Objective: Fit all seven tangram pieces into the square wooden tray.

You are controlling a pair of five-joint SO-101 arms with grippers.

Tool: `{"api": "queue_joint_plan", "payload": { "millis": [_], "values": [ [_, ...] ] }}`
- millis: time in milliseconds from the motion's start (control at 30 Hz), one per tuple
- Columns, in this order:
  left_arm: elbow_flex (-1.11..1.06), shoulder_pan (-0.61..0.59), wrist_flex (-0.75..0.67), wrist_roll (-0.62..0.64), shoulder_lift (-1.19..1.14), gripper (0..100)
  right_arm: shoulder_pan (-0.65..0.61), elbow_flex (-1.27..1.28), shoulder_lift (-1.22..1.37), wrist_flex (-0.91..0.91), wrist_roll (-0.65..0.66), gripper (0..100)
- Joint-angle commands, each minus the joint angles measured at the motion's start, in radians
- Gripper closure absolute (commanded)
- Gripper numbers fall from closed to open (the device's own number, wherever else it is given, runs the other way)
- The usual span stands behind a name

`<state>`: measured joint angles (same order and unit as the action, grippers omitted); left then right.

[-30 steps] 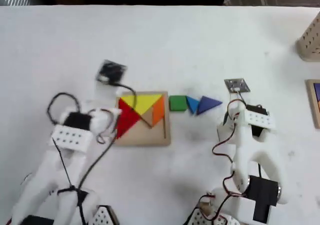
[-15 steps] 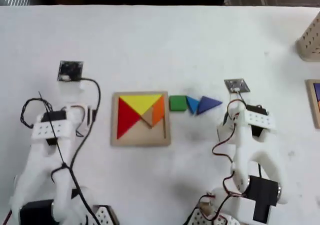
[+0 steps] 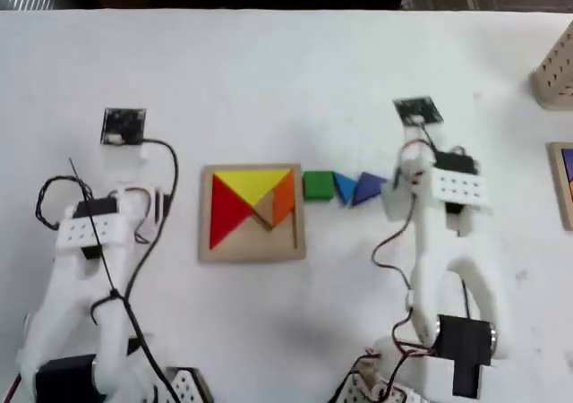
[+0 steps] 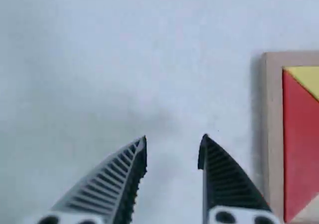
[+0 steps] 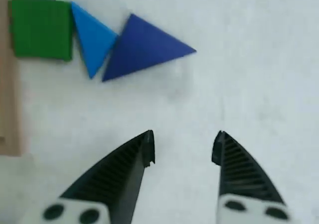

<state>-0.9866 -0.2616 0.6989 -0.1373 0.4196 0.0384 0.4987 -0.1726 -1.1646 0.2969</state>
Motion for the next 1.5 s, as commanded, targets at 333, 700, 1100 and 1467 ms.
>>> {"api": "queue_joint_plan", "payload": {
  "millis": [333, 700, 1100, 1467],
  "values": [
    [0.012, -0.038, -0.048, 0.043, -0.008, 82, -0.372, -0.16, 0.259, 0.237, -0.35, 85.2],
    [0.012, -0.033, -0.049, 0.043, -0.008, 82, -0.372, -0.385, 0.527, 0.202, -0.35, 85.0],
    [0.012, -0.031, -0.049, 0.043, -0.008, 82, -0.374, -0.626, 0.684, -0.039, -0.302, 71.5],
    [0.011, -0.031, -0.049, 0.041, -0.008, 82, -0.306, -0.77, 0.797, -0.188, -0.192, 86.9]
  ]
}}
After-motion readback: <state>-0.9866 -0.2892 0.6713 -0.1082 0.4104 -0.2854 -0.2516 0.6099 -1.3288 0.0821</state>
